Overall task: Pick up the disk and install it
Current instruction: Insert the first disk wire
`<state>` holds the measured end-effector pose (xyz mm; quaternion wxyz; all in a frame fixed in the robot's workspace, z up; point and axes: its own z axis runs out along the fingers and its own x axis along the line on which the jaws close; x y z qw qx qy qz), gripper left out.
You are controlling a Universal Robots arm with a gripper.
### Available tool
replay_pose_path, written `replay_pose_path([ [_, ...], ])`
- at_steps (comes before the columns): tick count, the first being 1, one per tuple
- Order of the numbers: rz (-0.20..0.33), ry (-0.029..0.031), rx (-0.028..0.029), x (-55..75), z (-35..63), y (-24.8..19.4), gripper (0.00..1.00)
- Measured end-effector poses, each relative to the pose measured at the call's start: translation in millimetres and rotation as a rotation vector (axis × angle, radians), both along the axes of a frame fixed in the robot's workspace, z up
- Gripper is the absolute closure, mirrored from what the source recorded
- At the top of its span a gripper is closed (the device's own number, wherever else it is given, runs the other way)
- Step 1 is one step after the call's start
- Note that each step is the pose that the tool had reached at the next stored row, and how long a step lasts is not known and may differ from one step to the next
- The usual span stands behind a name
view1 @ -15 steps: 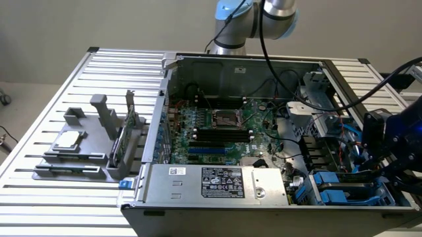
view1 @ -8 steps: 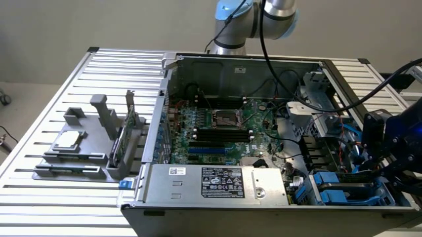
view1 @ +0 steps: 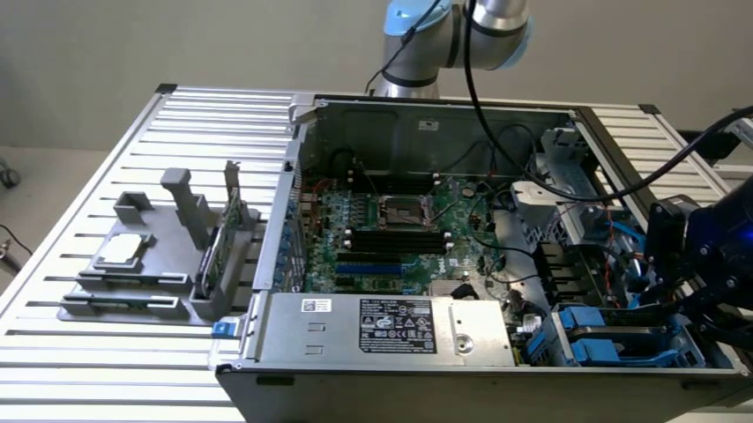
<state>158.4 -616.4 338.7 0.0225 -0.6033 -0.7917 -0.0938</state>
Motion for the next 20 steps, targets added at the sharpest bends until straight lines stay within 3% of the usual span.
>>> replay_pose_path([
  [4, 0.0, 0.0, 0.0089, 0.8, -0.7, 0.0, 0.75],
  [8, 0.0, 0.0, 0.0134, 1.4, -1.0, 0.0, 0.75],
  [20, 0.0, 0.0, 0.0153, 1.5, -0.9, 0.0, 0.77],
])
